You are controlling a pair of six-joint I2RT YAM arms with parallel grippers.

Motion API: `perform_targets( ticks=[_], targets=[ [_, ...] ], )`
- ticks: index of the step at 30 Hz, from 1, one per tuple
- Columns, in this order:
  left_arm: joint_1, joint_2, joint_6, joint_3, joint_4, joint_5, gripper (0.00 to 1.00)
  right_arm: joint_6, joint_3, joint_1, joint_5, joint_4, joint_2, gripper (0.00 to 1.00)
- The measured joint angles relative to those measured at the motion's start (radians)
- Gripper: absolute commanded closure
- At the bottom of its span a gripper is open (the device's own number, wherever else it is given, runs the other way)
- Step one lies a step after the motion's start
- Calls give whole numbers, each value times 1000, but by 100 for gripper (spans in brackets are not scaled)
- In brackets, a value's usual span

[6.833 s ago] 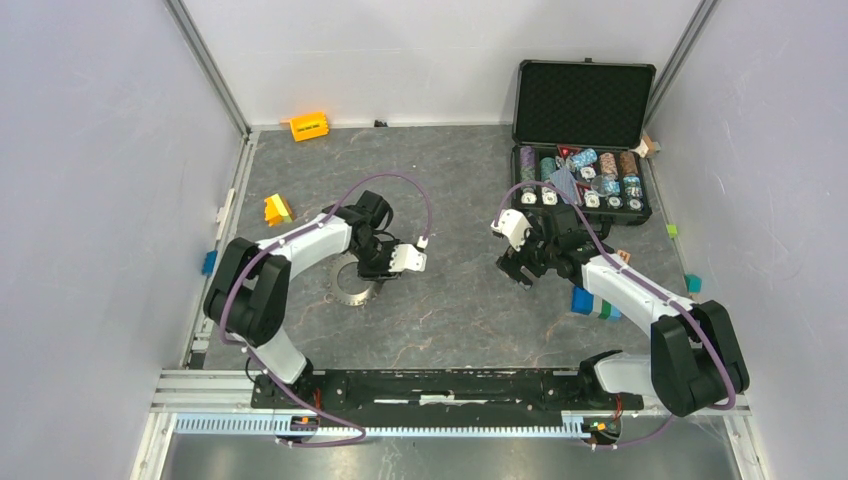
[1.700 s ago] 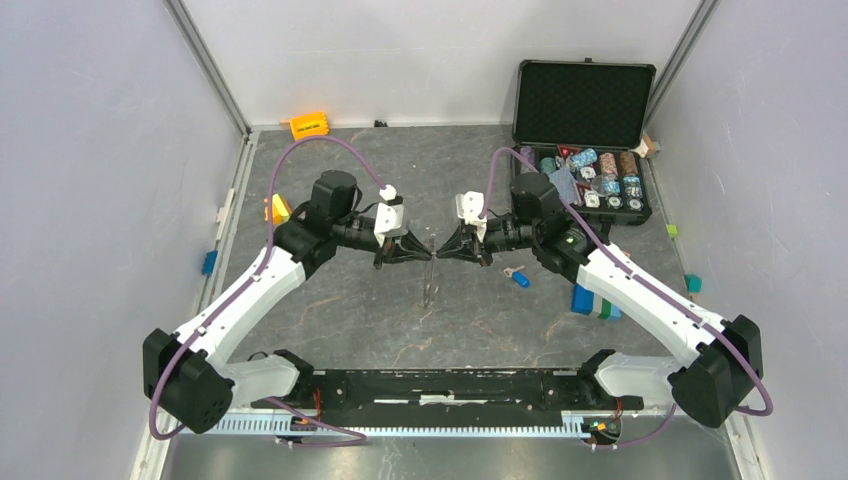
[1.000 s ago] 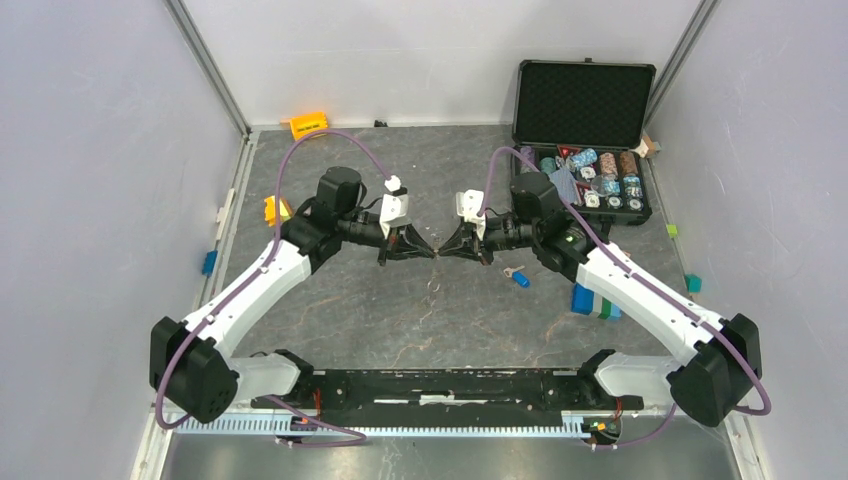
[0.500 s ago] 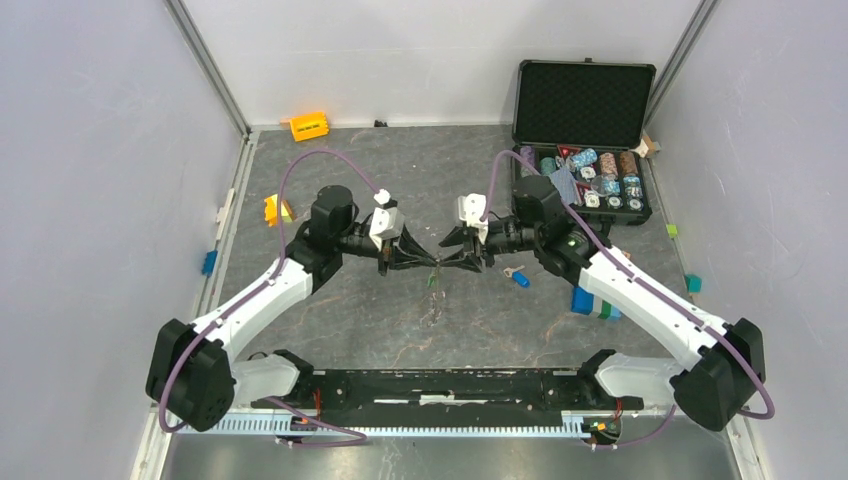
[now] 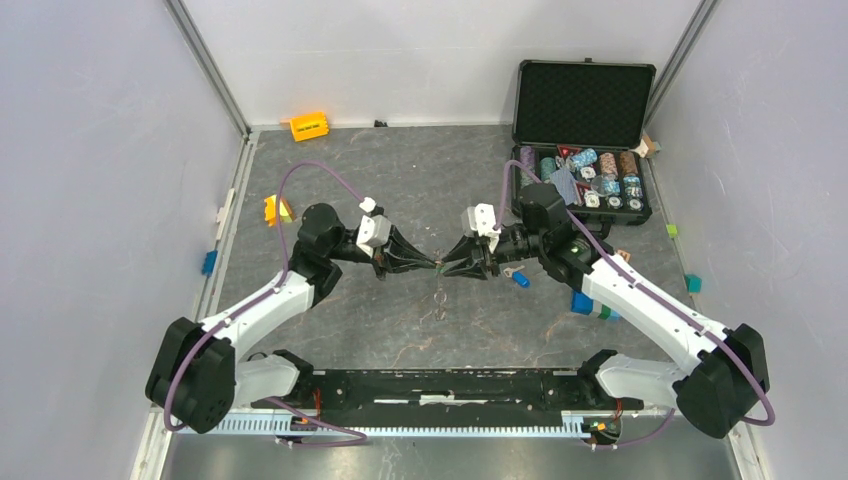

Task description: Put the keys on the keyring

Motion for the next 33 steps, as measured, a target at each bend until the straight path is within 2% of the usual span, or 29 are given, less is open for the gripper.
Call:
perform_targets(
  ticks=[7, 17, 33],
  targets=[
    [0, 0, -40, -8, 83, 5, 98, 4, 0, 0, -28, 23, 8, 79],
    [0, 0, -39, -8, 85, 6, 98, 26, 0, 0, -30, 42, 28, 82],
    [0, 0, -38, -8, 77, 6, 98, 47, 0, 0, -31, 47, 30, 76]
  ],
)
